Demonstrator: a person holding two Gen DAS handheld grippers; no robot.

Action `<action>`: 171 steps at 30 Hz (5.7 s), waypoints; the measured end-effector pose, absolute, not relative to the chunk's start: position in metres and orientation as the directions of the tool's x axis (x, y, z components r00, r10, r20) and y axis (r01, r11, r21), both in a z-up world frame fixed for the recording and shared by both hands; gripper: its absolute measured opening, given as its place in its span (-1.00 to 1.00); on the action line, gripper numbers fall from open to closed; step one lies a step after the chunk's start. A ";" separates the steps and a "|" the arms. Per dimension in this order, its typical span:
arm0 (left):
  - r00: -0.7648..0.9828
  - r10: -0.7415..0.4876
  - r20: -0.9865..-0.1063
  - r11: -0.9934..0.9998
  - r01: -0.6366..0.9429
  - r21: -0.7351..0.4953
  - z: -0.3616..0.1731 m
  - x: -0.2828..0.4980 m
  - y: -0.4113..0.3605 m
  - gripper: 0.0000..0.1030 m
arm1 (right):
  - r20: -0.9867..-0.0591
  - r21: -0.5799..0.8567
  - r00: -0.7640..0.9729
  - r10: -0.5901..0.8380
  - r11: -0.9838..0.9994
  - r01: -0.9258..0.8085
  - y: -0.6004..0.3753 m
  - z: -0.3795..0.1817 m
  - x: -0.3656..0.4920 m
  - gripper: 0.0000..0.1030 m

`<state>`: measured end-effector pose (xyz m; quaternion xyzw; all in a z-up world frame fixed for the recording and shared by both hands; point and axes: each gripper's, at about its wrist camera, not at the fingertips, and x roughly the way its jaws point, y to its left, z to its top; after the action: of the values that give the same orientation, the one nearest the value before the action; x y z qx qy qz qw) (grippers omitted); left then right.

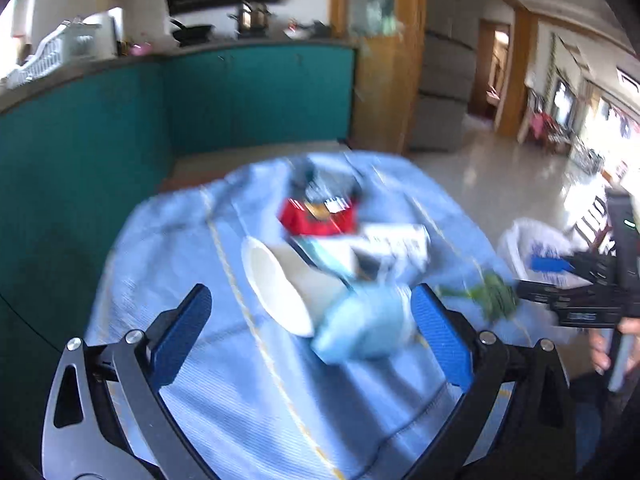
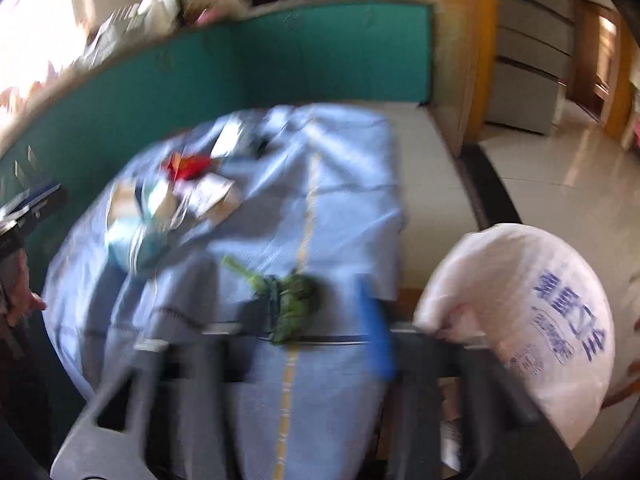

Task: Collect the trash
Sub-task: 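Grasp the green leaves with the right gripper while the left gripper grasps the blue mask, then drop the leaves and mask into the wastebasket by opening both grippers, then grasp the medicine box with the right gripper while the left gripper grasps the paper cup, then carry the box and cup into the wastebasket and open both grippers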

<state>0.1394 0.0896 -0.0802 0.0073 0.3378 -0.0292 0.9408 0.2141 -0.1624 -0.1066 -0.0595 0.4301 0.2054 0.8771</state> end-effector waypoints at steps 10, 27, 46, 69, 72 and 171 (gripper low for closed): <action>0.656 -0.108 -0.747 0.994 0.086 -0.068 -0.135 0.168 0.058 0.93 | -0.820 0.029 0.502 0.276 0.895 -0.445 -0.132 -0.143 0.219 -0.41; 0.720 -0.122 -0.683 0.992 0.102 -0.070 -0.089 0.157 0.041 -0.29 | -0.676 0.001 0.705 0.213 0.957 -0.289 -0.213 -0.082 0.182 -0.62; 0.523 -0.445 -0.727 0.812 0.579 -0.081 -0.093 0.223 -0.236 0.50 | -0.759 0.038 0.635 -0.145 0.963 0.266 -0.401 -0.103 0.158 -0.58; 0.693 0.091 -0.715 0.975 -0.210 -0.079 -0.099 0.189 0.129 0.85 | -0.727 0.025 0.586 0.358 0.867 -0.498 -0.105 -0.074 0.234 0.60; 0.679 0.095 -0.728 0.980 -0.190 -0.049 -0.103 0.180 0.137 0.85 | -0.767 -0.118 0.572 0.290 0.813 -0.570 -0.048 -0.087 0.260 0.59; 0.623 -0.424 -0.657 0.795 0.604 0.060 -0.083 0.195 -0.275 0.48 | -0.653 -0.006 0.749 -0.108 0.990 0.138 -0.395 -0.053 0.099 -0.25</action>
<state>0.1952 -0.2751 -0.0829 0.1391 0.3240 -0.2888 0.8901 0.0987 -0.3953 -0.0528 0.0213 0.3478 -0.0658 0.9350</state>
